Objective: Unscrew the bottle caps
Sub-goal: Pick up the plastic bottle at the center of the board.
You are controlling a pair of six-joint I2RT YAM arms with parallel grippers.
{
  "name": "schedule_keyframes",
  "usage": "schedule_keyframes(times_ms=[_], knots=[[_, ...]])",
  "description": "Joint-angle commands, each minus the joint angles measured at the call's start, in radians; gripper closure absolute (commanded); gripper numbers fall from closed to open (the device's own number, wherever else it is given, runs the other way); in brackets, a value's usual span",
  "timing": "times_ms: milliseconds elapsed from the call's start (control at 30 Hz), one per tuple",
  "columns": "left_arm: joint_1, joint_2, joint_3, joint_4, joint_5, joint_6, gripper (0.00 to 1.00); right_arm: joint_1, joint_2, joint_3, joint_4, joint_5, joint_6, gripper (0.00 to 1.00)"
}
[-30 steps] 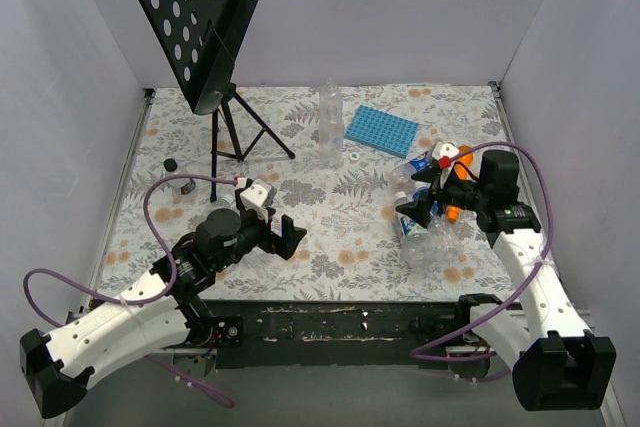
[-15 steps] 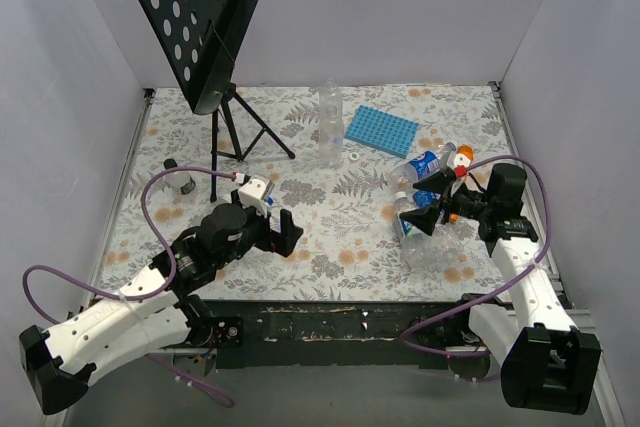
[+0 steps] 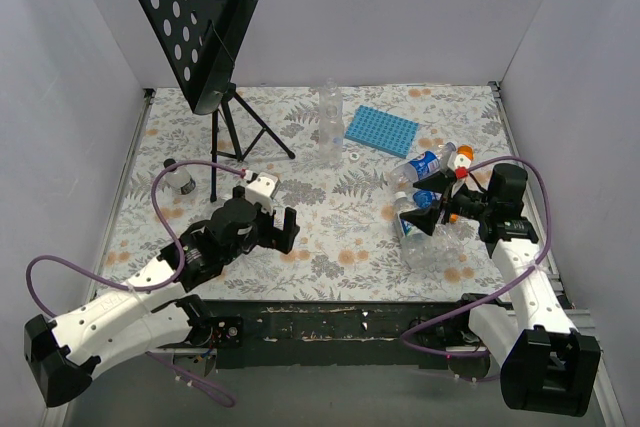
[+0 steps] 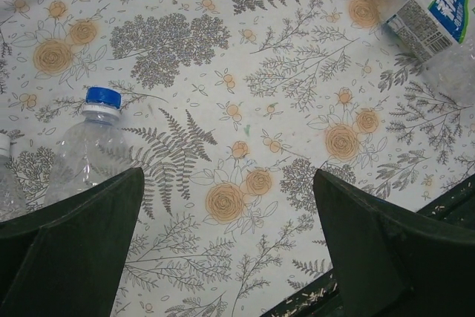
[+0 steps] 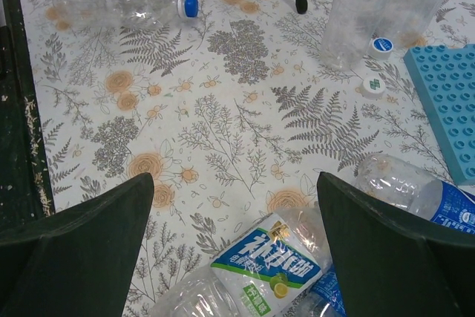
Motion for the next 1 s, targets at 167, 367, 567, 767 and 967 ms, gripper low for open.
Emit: schedule_keyframes(times_ms=[167,367,567,767,967], knots=[[0.007,0.025,0.065,-0.027,-0.074,0.053,0.02,-0.007,-0.039,-0.014,0.028,-0.02,-0.019,0.02],[0.007,0.04,0.079,-0.041,-0.108,0.099,0.02,-0.016,-0.047,-0.025,0.031,-0.011,-0.028,0.02],[0.007,0.1,0.113,-0.058,-0.148,0.129,0.02,-0.033,-0.035,-0.026,0.033,-0.014,-0.027,0.02],[0.007,0.134,0.132,-0.067,-0.212,0.195,0.02,-0.035,-0.01,-0.02,0.031,-0.02,-0.03,0.02],[0.007,0.16,0.128,-0.072,-0.292,0.271,0.02,-0.035,0.003,-0.01,0.014,-0.022,-0.042,0.02]])
